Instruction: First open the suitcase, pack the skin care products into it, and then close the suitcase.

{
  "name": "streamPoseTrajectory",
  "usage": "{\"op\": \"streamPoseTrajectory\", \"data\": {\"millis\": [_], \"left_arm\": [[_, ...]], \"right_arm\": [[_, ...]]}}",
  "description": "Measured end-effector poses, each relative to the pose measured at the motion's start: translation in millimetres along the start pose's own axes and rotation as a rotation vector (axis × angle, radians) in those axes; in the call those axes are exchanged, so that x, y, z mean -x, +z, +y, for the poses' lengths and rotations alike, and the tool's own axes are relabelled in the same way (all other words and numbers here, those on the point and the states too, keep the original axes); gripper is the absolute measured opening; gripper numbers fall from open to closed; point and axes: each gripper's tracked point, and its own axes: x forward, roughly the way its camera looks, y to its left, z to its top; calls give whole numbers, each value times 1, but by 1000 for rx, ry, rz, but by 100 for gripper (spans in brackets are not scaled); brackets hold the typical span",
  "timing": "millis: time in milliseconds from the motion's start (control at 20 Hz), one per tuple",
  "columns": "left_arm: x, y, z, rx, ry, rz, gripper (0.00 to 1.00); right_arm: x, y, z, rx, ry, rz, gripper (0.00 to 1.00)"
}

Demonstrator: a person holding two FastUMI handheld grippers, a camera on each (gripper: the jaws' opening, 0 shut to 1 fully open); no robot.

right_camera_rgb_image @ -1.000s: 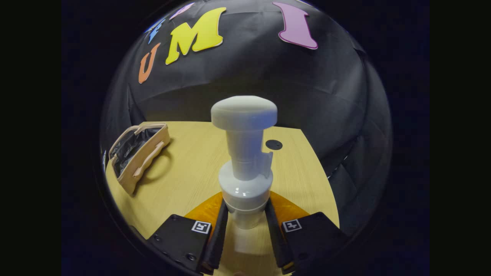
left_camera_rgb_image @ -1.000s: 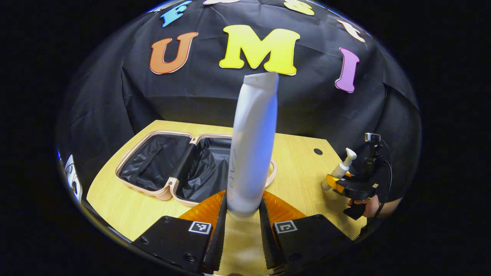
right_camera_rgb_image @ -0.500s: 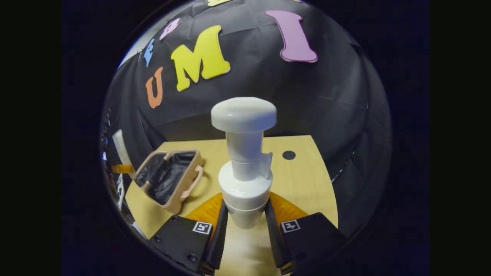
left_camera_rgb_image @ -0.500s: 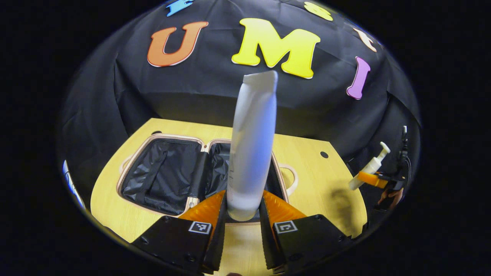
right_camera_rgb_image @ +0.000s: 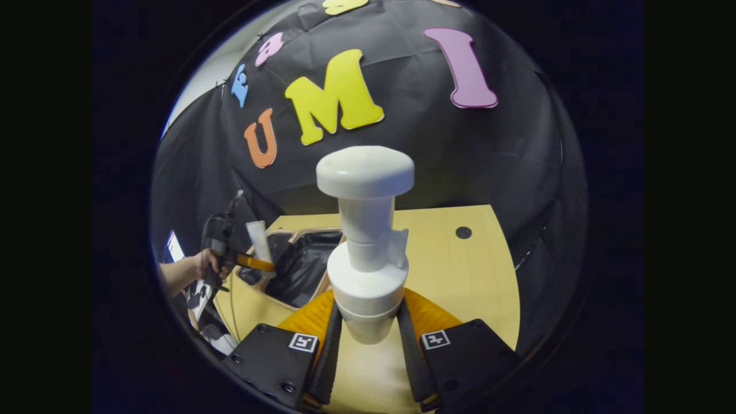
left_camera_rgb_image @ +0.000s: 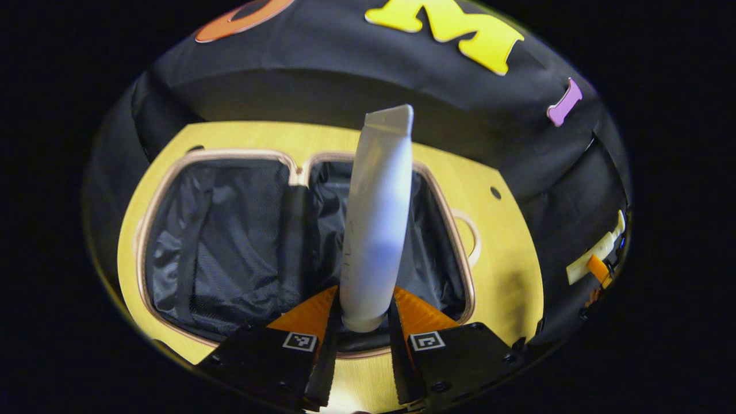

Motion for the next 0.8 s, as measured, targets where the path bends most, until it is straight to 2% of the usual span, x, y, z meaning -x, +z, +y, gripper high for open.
{"op": "streamPoseTrajectory", "data": {"millis": [200,400,450,500,550,600,650,700,750,800], "left_arm": [[-41,-15,12,-42,-14,186,44],[-67,-22,10,-52,0,269,44],[-68,-24,11,-54,13,282,51],[-70,-26,12,-52,26,293,44],[-70,-24,12,-50,28,286,51],[-70,-24,12,-46,33,279,45],[-69,-24,11,-36,36,271,54],[-68,-24,12,-31,43,262,48],[-66,-23,10,-24,47,252,58],[-63,-20,8,-18,51,235,59]], "right_arm": [[2,-7,21,-14,21,46,48],[9,-3,33,-14,29,44,48],[11,-3,34,-6,29,41,48],[12,-3,34,4,27,42,48],[13,-4,33,9,23,44,48],[13,-6,32,6,23,54,48],[12,-9,34,2,28,62,48],[12,-10,36,4,34,71,48],[12,-12,38,12,38,76,48],[12,-12,41,22,44,81,48]]}}
